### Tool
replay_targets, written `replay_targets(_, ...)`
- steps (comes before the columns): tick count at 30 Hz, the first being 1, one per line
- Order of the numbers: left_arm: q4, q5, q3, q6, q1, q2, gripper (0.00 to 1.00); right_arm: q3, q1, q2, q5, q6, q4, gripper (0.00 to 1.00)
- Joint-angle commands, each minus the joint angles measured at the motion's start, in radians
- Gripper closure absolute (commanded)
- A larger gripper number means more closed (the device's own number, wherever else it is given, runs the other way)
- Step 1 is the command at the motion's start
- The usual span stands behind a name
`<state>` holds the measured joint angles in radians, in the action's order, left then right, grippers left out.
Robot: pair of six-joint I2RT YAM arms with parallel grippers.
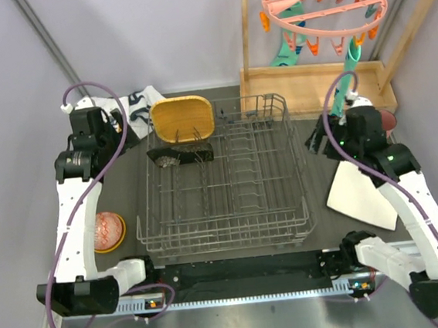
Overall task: Load the mixed dishes into the dish rack
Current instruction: Grab a plate with the right arm
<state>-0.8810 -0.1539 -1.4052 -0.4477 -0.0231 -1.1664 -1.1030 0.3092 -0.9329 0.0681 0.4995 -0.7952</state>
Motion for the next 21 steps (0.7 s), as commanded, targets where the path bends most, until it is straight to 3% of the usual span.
replay_targets(1, 0.05, 0.014, 0.009, -0.005, 0.005, 0.016, 0.08, -0.005, -0.233, 0.005, 0.019, 0.017, -0.107, 0.18)
replay_targets(8, 0.063, 0.046, 0.011, 0.001, 0.006, 0.004, 0.08, 0.129, -0.504, -0.024, -0.037, 0.039, -0.072, 0.15)
replay_targets(14, 0.077, 0.08, 0.018, 0.0, 0.008, -0.006, 0.08, 0.146, -0.502, -0.17, 0.022, 0.014, -0.006, 0.15)
replay_targets(21, 0.085, 0.086, 0.035, -0.011, 0.008, 0.001, 0.08, 0.1, -0.381, -0.328, 0.194, 0.026, 0.048, 0.14)
